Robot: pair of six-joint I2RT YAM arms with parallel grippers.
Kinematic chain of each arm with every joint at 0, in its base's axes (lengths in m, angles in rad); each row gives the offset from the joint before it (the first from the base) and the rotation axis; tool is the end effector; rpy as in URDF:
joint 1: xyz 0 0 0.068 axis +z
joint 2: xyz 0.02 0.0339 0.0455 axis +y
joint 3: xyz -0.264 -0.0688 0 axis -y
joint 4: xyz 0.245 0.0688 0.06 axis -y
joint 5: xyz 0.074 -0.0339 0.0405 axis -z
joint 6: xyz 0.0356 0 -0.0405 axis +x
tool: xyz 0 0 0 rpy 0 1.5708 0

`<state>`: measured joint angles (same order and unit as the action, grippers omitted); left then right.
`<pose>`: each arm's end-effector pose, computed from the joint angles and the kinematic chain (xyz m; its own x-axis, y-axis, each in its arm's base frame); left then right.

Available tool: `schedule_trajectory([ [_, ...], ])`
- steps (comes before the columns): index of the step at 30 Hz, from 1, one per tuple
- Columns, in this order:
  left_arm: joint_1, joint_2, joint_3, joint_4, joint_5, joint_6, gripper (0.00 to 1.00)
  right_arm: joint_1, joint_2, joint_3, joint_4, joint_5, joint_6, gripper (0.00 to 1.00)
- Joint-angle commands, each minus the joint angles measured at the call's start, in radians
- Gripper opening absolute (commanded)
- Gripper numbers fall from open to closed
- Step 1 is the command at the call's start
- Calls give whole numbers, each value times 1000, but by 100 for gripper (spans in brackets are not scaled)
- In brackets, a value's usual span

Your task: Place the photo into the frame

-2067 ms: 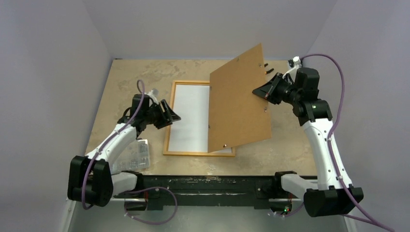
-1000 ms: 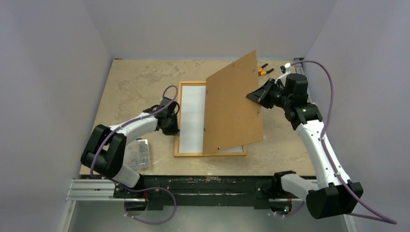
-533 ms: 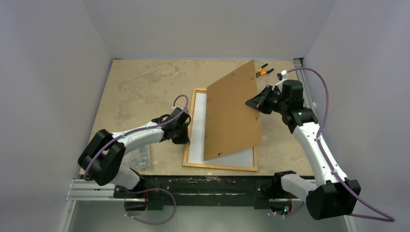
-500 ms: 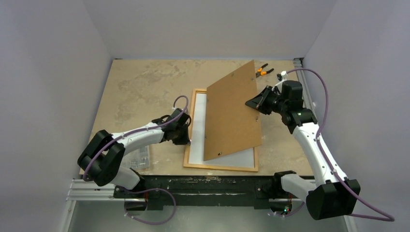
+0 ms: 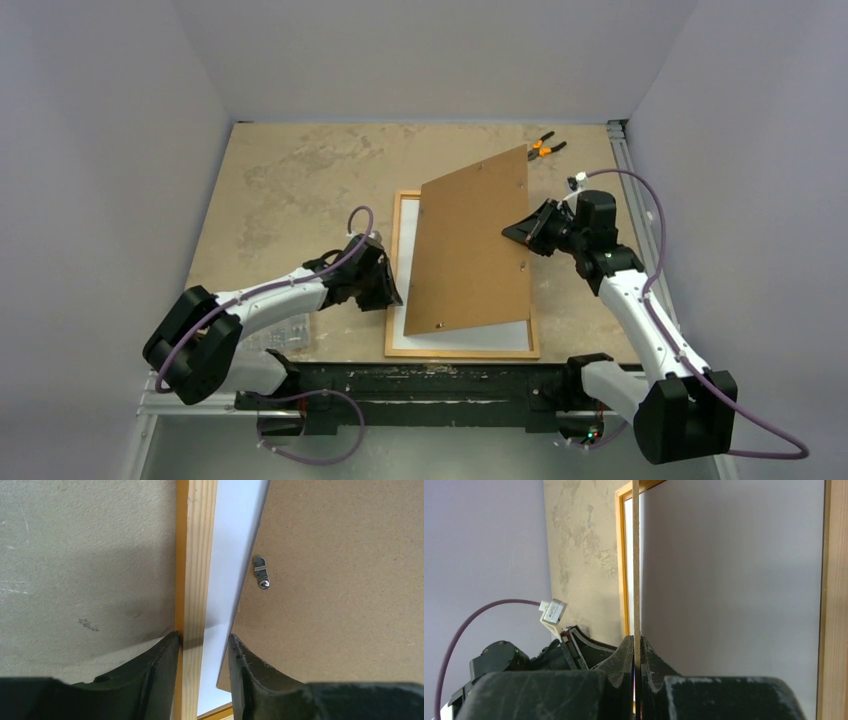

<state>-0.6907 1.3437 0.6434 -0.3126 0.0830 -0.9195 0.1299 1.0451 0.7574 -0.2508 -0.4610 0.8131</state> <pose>0.1866 -0.1581 0.1658 -0.9282 -0.2610 -0.2650 -0.1147 0.8786 -0.4637 0.2264 0.0455 0.2756 -0.7088 0.5635 -0.4243 0.0294 0.6246 0.7804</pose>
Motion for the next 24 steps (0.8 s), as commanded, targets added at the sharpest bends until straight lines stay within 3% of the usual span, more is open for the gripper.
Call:
schedule_trajectory([
  [1,-4,-15,-9,88,36,-35,42,1,-47,-4,53,-62,49,0],
  [7,0,-43,-15,67,17,-29,58,2,-30,39,37,-113,69,0],
  [10,20,-60,-20,66,28,-15,62,2,-17,75,12,-135,57,0],
  [24,169,-66,-77,100,107,53,48,2,56,157,-86,-197,-5,0],
])
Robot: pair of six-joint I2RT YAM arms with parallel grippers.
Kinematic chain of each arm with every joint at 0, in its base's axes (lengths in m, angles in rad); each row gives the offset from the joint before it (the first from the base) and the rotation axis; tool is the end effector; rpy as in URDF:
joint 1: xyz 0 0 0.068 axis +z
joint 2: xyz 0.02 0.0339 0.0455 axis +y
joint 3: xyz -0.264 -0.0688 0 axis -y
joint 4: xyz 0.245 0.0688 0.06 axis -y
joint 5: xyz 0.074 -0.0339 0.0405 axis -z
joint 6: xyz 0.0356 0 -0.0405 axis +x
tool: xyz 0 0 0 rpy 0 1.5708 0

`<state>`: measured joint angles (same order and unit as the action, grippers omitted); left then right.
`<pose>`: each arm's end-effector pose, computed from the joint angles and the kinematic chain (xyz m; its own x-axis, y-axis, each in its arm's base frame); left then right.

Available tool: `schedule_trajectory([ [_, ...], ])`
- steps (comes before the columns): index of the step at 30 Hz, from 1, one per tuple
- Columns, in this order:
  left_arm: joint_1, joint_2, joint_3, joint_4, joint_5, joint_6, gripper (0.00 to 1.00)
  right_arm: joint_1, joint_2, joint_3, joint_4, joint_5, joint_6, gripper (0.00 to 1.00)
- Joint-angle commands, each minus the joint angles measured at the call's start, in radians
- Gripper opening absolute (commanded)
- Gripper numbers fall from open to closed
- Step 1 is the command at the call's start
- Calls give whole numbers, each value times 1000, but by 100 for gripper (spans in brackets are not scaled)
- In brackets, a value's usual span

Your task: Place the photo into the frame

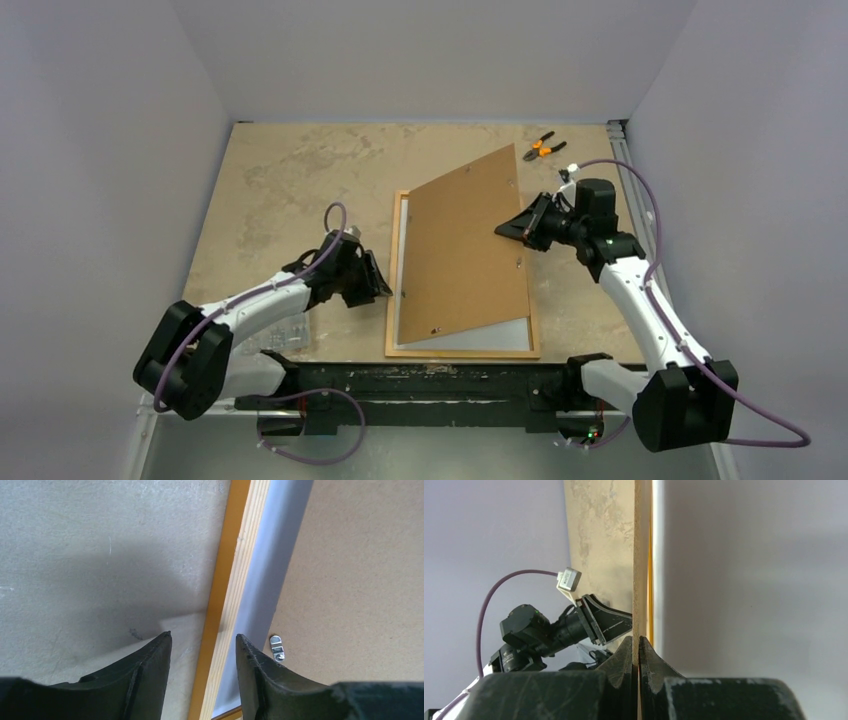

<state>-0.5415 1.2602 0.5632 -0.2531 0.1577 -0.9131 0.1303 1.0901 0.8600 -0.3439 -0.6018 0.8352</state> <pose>0.1935 -0.1229 0.1648 -0.8909 -0.3762 -0.2544 -0.1927 0.8204 -0.5384 0.2323 0.0508 0.2940 -0.7902 0.5129 -0.3356 0.0110 0.5593 0.8289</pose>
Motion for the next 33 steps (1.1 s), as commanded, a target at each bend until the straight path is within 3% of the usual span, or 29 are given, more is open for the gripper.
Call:
schedule_trajectory([
  [1,21,29,10,41,32,53,46,1,17,46,11,-60,-30,0],
  [16,22,150,51,88,65,89,27,1,24,-68,123,11,-124,0],
  [33,21,172,53,124,95,86,21,1,39,-251,244,60,-83,0],
])
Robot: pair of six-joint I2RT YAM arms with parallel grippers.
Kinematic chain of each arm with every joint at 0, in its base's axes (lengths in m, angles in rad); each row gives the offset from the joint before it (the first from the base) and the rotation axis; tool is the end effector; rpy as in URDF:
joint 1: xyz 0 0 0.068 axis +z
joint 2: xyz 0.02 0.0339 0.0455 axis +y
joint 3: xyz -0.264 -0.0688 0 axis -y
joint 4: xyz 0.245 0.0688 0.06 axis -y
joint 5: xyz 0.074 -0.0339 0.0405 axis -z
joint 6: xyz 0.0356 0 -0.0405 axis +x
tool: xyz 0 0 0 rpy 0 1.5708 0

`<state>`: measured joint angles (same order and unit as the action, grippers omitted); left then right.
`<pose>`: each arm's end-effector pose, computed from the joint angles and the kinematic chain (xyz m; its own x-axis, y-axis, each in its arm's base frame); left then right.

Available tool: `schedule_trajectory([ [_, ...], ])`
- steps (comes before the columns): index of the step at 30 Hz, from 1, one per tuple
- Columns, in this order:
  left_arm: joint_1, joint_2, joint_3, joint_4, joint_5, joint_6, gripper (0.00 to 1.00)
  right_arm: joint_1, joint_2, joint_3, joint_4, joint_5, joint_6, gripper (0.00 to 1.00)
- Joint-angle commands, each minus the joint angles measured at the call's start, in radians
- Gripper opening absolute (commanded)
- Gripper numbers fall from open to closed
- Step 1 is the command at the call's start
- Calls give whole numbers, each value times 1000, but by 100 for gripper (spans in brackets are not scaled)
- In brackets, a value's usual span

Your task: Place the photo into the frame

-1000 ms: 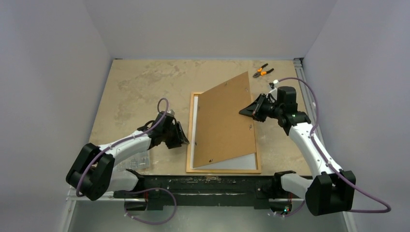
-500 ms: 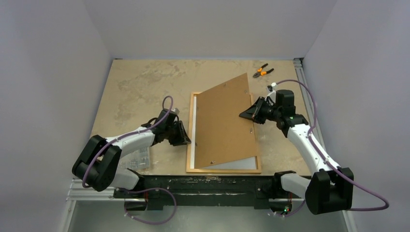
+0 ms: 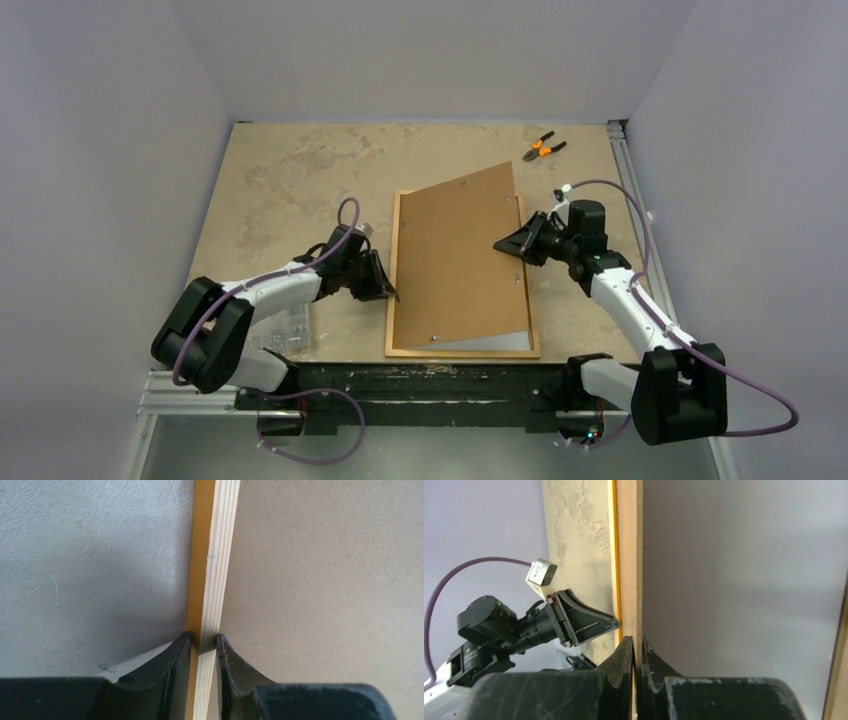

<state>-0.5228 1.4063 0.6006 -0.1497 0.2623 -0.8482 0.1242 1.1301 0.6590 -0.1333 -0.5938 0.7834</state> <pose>0.2140 -0.1340 0.1503 -0.9269 -0.3020 -0.2230 -0.1260 0.8098 -0.5730 0.2338 0.0493 0.2357 -0.7944 0.4903 -0.3586 0.0015 0.5920 0.8060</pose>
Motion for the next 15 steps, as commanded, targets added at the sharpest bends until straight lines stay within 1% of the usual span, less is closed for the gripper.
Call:
schedule_trajectory([
  [1,3,26,17,20,-9,22,21,7,9,-58,38,51,-36,0],
  [6,3,23,22,16,-8,25,21,7,46,-94,69,56,-54,0],
  [9,4,14,24,3,-14,30,23,7,68,-81,50,63,-92,0],
  [11,4,7,25,-10,-22,34,28,7,77,-69,35,76,-115,11],
  [13,4,2,28,-22,-31,39,32,7,91,-52,21,85,-136,26],
  [14,3,2,29,-27,-33,42,34,8,100,-45,13,90,-147,32],
  [15,3,1,31,-31,-36,43,35,7,111,-36,0,98,-159,35],
])
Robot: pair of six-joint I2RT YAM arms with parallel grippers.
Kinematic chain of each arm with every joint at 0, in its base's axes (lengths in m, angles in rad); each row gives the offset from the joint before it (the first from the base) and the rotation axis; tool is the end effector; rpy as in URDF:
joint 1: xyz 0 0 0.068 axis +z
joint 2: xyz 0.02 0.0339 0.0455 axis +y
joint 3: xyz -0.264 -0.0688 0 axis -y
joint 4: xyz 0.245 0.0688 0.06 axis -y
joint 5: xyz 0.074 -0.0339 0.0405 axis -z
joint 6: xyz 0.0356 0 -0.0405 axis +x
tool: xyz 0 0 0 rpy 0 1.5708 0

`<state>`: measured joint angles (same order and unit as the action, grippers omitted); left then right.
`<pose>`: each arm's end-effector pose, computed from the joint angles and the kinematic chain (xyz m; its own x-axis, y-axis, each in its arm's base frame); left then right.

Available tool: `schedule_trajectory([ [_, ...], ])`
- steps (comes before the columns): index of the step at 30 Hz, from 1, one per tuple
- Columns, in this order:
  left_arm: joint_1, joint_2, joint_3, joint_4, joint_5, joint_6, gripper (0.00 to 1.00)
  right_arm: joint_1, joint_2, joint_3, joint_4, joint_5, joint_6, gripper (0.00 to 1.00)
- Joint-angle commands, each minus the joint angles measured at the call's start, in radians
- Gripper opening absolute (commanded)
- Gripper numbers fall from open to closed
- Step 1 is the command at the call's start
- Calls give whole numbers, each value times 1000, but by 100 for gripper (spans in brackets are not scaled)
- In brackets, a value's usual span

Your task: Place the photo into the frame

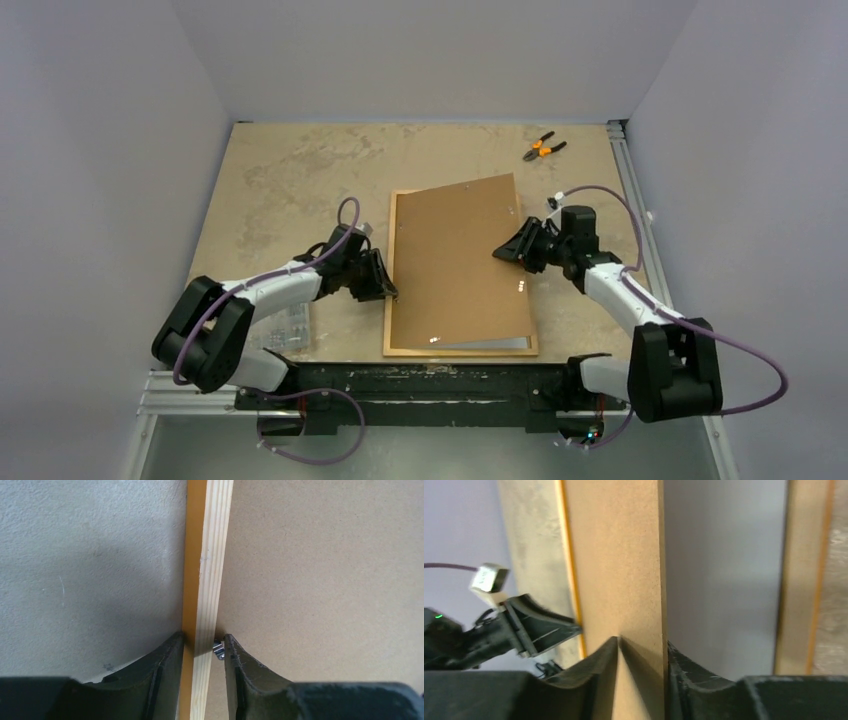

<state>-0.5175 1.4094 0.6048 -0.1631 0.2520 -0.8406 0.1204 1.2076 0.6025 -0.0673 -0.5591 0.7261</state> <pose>0.2148 -0.1325 0.1498 -0.9259 -0.3031 -0.2253 -0.1317 0.8183 -0.5596 0.2393 0.0480 0.2054 -0.8035 0.4697 -0.3656 0.0264 0.6417 0.7665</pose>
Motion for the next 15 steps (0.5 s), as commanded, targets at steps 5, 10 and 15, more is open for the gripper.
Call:
schedule_trajectory([
  [5,-2,-1,28,-30,-35,40,37,13,75,54,-136,122,-157,64],
  [10,-3,4,30,-40,-44,44,38,28,87,78,-182,171,-191,79],
  [15,-2,10,39,-47,-48,51,38,72,117,114,-209,208,-217,79],
])
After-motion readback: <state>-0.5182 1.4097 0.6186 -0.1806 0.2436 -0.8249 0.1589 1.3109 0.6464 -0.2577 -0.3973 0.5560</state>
